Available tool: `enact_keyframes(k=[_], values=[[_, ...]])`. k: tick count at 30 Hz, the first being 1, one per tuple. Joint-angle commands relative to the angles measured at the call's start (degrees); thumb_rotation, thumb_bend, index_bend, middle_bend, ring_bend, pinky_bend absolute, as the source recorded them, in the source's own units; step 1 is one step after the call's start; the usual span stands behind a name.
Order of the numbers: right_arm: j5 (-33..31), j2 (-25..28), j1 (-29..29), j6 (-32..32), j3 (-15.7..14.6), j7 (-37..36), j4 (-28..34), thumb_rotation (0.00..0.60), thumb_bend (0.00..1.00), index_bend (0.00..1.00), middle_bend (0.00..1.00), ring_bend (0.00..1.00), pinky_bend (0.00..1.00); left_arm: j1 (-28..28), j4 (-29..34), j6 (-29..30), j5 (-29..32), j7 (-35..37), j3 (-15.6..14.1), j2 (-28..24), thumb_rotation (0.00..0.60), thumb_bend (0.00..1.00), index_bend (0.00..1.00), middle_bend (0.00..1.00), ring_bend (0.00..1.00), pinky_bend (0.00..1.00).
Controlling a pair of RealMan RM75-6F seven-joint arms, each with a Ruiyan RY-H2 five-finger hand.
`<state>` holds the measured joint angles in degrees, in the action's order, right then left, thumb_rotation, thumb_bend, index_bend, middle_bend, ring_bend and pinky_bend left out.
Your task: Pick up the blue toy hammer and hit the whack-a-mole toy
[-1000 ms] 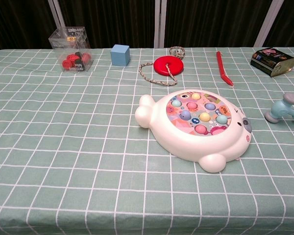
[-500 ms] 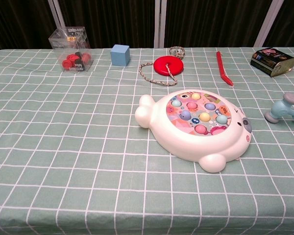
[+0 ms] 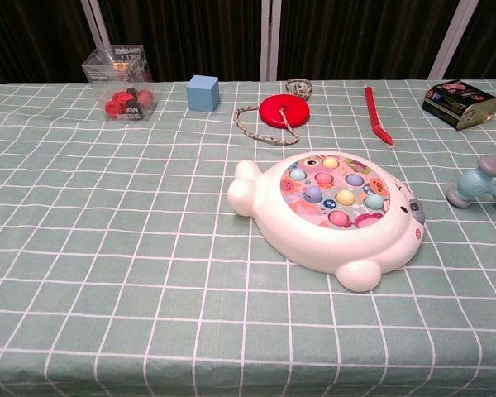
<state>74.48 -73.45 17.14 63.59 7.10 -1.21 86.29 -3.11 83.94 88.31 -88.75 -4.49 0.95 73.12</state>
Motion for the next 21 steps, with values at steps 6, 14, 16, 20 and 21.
enact_keyframes(k=[6, 14, 16, 20, 21], values=[[-4.7, -2.9, 3.6, -5.9, 1.1, 3.3, -4.5, 0.6, 0.21, 0.29, 0.34, 0.16, 0.26, 0.0, -0.6, -0.6, 0.2, 1.1, -0.3, 0.0, 0.6, 0.0, 0.19, 0.17, 0.13, 0.1], [-6.3, -5.5, 5.4, -8.4, 1.1, 3.6, -8.3, 0.6, 0.22, 0.35, 0.35, 0.17, 0.26, -0.1, -0.6, -0.8, 0.1, 1.3, -0.4, -0.1, 0.6, 0.0, 0.19, 0.17, 0.13, 0.1], [-6.5, -6.0, 5.6, -8.7, 1.1, 3.7, -8.9, 0.6, 0.23, 0.36, 0.35, 0.17, 0.26, -0.1, -0.6, -0.8, 0.1, 1.4, -0.4, -0.2, 0.6, 0.0, 0.19, 0.17, 0.13, 0.1], [-6.8, -6.7, 6.3, -9.4, 1.1, 3.6, -9.7, 0.6, 0.25, 0.37, 0.37, 0.19, 0.26, -0.1, -0.6, -0.9, 0.2, 1.9, -0.4, -0.1, 0.6, 0.0, 0.19, 0.17, 0.13, 0.1], [-6.9, -6.9, 6.4, -9.5, 1.1, 3.5, -9.9, 0.6, 0.26, 0.37, 0.38, 0.2, 0.26, -0.1, -0.7, -0.9, 0.2, 1.9, -0.4, -0.1, 0.6, 0.0, 0.19, 0.17, 0.13, 0.1]])
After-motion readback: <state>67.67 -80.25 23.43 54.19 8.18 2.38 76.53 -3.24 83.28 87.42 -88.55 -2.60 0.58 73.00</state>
